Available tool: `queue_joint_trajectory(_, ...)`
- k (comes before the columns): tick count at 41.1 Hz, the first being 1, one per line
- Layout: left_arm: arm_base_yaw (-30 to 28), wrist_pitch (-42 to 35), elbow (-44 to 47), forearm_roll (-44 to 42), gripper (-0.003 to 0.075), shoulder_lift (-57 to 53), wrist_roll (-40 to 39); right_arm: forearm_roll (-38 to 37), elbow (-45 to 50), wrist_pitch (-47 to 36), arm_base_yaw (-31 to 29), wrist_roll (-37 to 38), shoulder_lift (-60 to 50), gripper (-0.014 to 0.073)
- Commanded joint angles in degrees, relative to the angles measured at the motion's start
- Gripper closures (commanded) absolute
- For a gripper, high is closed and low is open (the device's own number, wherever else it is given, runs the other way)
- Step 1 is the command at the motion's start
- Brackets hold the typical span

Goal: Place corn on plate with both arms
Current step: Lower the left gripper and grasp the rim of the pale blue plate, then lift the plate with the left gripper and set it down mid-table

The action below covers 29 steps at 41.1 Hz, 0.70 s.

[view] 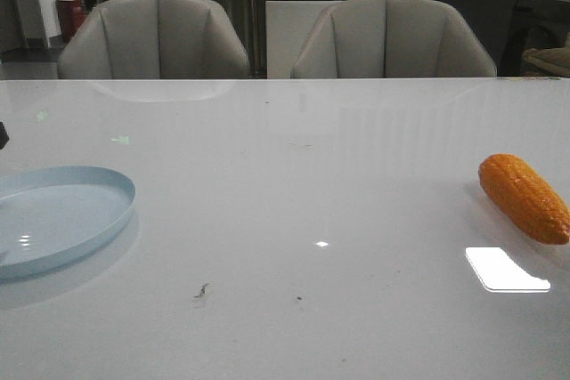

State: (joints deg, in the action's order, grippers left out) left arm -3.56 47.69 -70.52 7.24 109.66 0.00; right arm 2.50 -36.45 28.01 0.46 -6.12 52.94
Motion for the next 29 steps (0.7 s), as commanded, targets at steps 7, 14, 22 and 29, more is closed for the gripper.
queue_joint_trajectory(7,0.0,7.5,-10.7,2.6,0.0631,-2.2,0.0,0.3,-1.9,-3.4,0.0,0.2,-0.3,0.0062)
queue_joint_trajectory(14,0.1,12.3,-18.4,10.2,0.0631,-2.2,4.0,0.3,-1.9,-3.4,0.0,0.2,-0.3,0.0062)
queue_joint_trajectory(22,3.0,15.3,-24.1,16.1,0.0631,-2.2,4.7,0.3,-1.9,-3.5,0.0,0.2,-0.3,0.0062)
queue_joint_trajectory(29,8.1,16.6,-25.6,16.7,0.0631,-2.2,4.7,0.3,-1.9,-3.5,0.0,0.2,-0.3,0.0062)
